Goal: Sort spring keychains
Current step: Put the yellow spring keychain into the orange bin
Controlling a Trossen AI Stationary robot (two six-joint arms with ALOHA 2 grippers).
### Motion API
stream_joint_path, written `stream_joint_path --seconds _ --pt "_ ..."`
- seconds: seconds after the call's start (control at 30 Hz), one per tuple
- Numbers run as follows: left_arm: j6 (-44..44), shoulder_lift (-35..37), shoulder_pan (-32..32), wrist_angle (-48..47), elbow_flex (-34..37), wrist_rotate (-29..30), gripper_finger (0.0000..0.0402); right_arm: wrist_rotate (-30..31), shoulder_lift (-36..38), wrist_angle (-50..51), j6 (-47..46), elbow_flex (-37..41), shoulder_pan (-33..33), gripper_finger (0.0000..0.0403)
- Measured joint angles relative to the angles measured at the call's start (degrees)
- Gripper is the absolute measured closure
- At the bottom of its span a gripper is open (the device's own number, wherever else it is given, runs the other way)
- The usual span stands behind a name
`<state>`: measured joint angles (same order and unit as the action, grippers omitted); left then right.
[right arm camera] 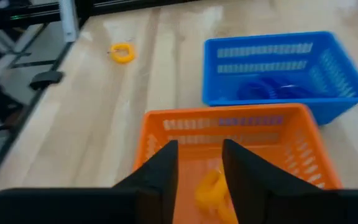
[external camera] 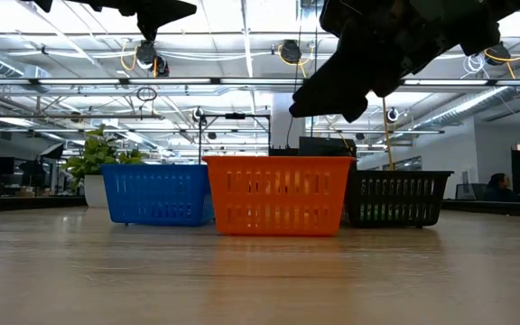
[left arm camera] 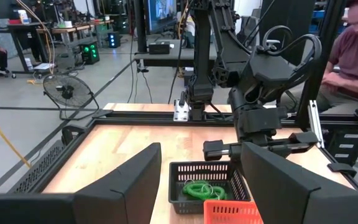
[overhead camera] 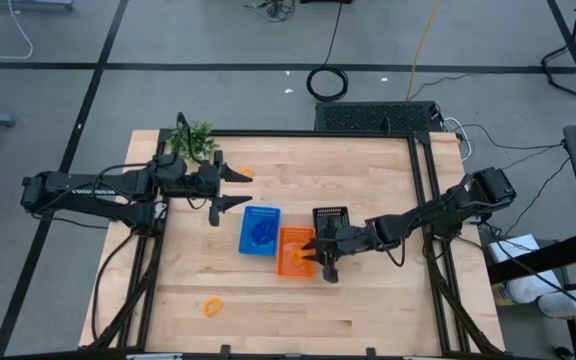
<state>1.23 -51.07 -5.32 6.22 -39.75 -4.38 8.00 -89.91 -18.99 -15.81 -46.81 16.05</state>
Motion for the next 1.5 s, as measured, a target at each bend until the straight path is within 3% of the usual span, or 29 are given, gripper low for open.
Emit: stream_joint_path --seconds 0.13,0.37,0.7,0.83,0.93,1.07,1.2,1.27,1.37,1.47,1.5 --pt "0.00 0.00 -0.02 0.00 0.00 0.00 0.0169 3.95 0.01 -0.02 0.15 0.00 -0.02 0.0269" --pt "0.00 0.00 -0.02 0.00 0.00 -0.02 0.0169 3.92 4.42 1.63 2.14 0.00 -0.02 0.0259" --pt "0.00 0.00 -0.02 0.00 0.00 0.00 0.0169 3.97 24.19 20.04 0.98 0.00 0.17 0.0259" --pt "0.00 0.00 -0.02 0.00 0.00 -0.02 0.0169 4.23 32.62 30.35 5.48 0.00 -0.44 0.0260" --pt "0.00 0.00 -0.02 0.00 0.00 0.00 0.0169 8.19 37.61 33.57 5.89 2.02 -0.68 0.0261" --pt "0.00 0.00 -0.01 0.00 0.00 0.00 0.0169 18.91 42.83 29.37 6.60 11.11 -0.76 0.0259" --pt "0.00 0.00 -0.01 0.00 0.00 0.00 0.0169 21.32 48.18 15.92 6.87 24.18 -3.00 0.0257" --pt "0.00 0.00 -0.02 0.00 0.00 0.00 0.0169 17.88 51.60 6.17 6.81 30.78 -5.17 0.0258" --pt "0.00 0.00 -0.01 0.00 0.00 0.00 0.0169 7.58 56.15 -7.67 7.47 39.75 -9.00 0.0259" --pt "0.00 0.02 -0.02 0.04 0.00 0.00 0.0169 2.28 59.92 -15.84 5.74 45.71 -13.62 0.0257" --pt "0.00 0.02 -0.02 -0.02 0.00 0.00 0.0169 1.15 61.41 -13.79 4.97 45.27 -15.13 0.0257"
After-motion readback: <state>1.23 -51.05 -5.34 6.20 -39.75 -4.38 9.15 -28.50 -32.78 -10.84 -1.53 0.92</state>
